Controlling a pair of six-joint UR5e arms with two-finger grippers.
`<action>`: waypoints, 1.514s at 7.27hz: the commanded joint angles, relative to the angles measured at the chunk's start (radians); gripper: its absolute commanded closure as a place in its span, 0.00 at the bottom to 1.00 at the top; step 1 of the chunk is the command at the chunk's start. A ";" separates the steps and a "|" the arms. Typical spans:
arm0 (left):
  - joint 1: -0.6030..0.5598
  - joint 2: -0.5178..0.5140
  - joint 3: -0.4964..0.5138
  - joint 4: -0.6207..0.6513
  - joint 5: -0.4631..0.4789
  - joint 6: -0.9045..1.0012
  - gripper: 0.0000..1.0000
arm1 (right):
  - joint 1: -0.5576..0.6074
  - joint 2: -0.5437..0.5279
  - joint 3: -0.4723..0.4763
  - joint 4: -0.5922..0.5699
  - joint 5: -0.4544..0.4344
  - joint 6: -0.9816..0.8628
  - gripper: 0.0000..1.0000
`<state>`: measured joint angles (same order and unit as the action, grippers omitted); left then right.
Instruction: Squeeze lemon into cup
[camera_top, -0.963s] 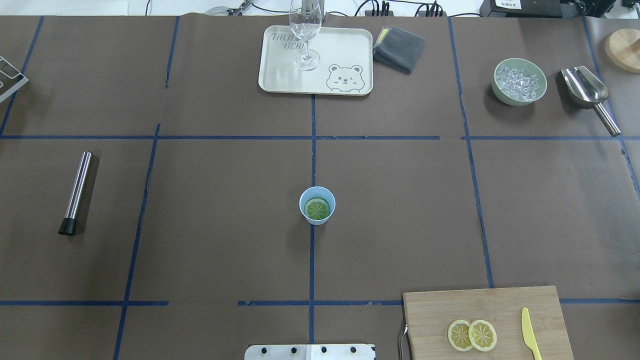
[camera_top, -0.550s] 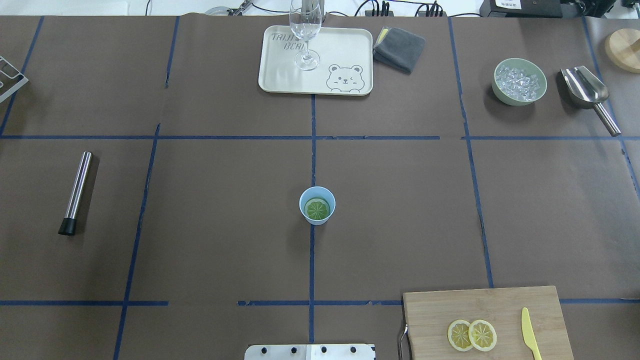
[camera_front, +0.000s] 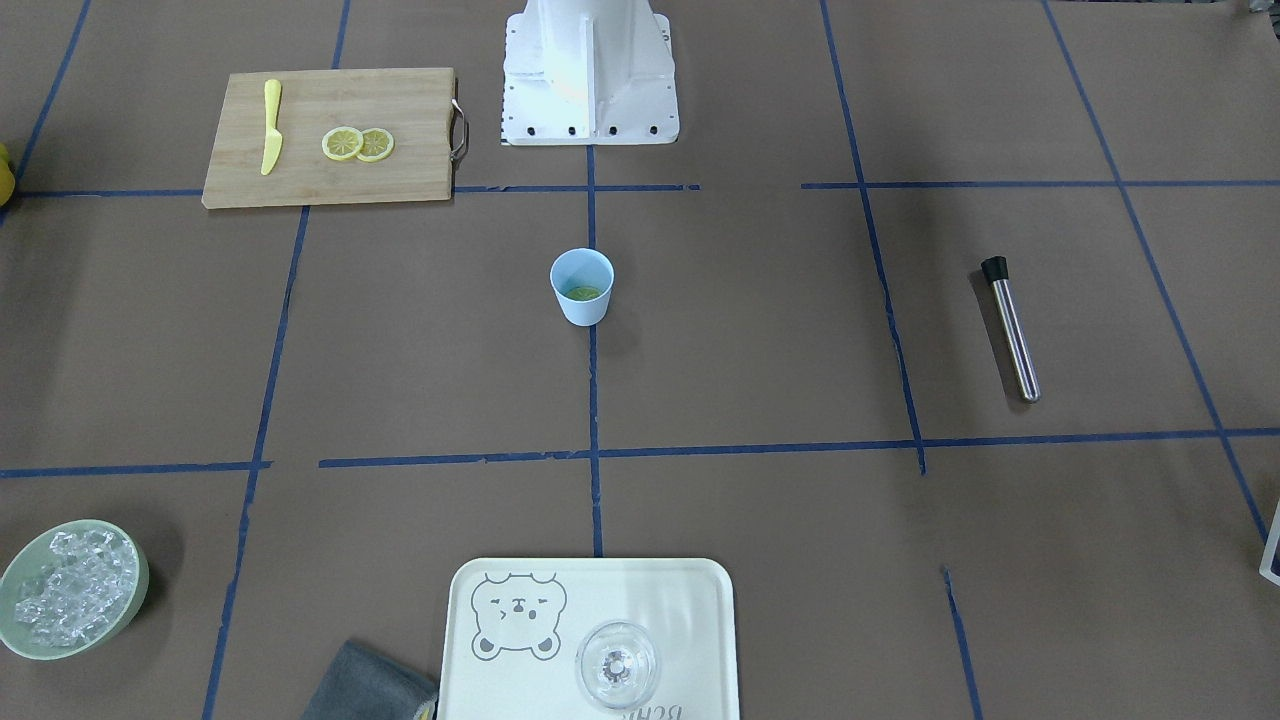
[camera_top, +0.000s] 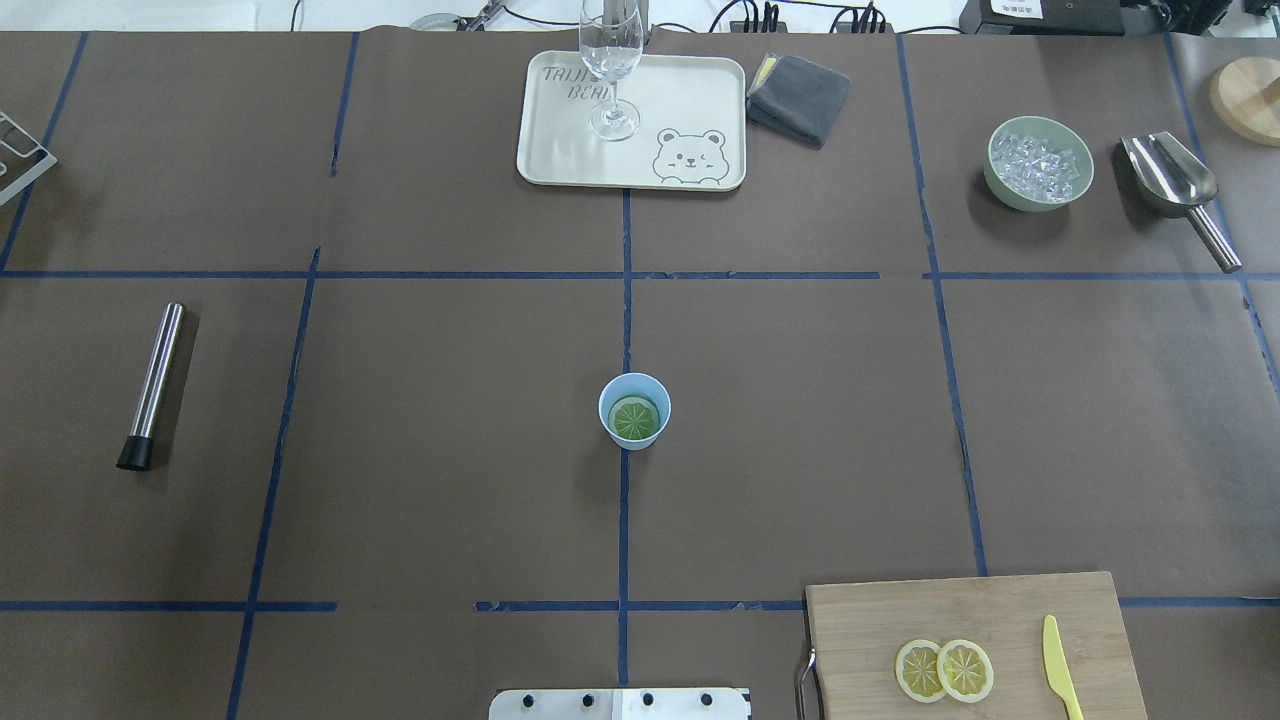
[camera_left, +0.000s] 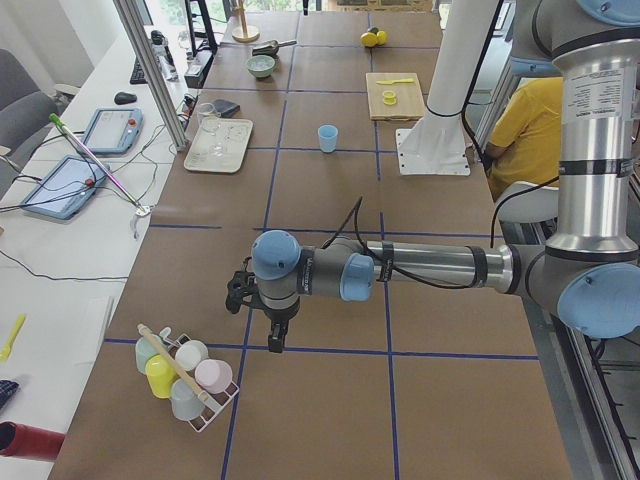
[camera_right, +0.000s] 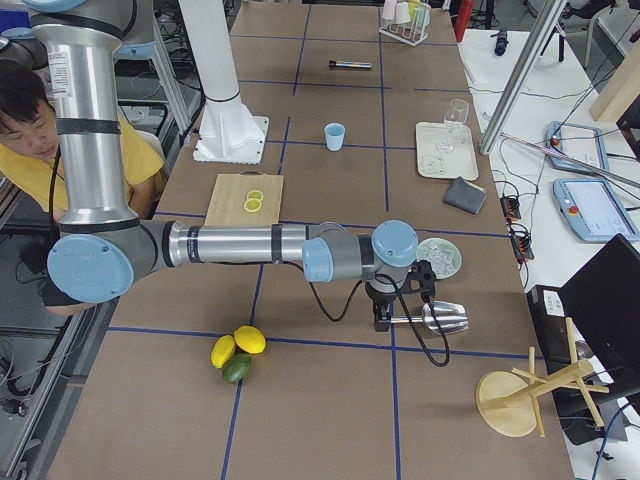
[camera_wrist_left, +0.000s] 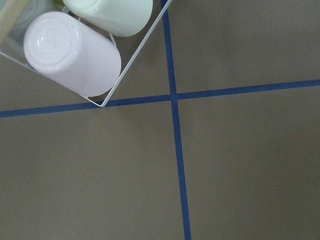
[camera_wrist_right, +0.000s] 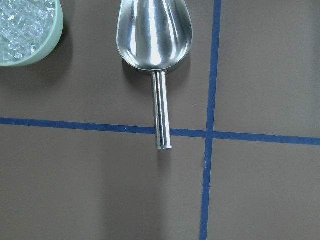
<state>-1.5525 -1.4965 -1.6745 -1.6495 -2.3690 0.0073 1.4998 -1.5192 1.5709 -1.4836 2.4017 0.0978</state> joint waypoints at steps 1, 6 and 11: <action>0.000 0.001 -0.002 0.007 -0.004 -0.003 0.00 | -0.015 0.026 0.015 -0.042 -0.003 0.020 0.00; 0.000 0.001 -0.004 -0.003 -0.024 -0.003 0.00 | -0.021 0.030 0.046 -0.135 -0.058 -0.056 0.00; 0.000 -0.013 -0.010 -0.001 -0.024 0.000 0.00 | -0.035 0.017 0.070 -0.139 -0.055 -0.072 0.00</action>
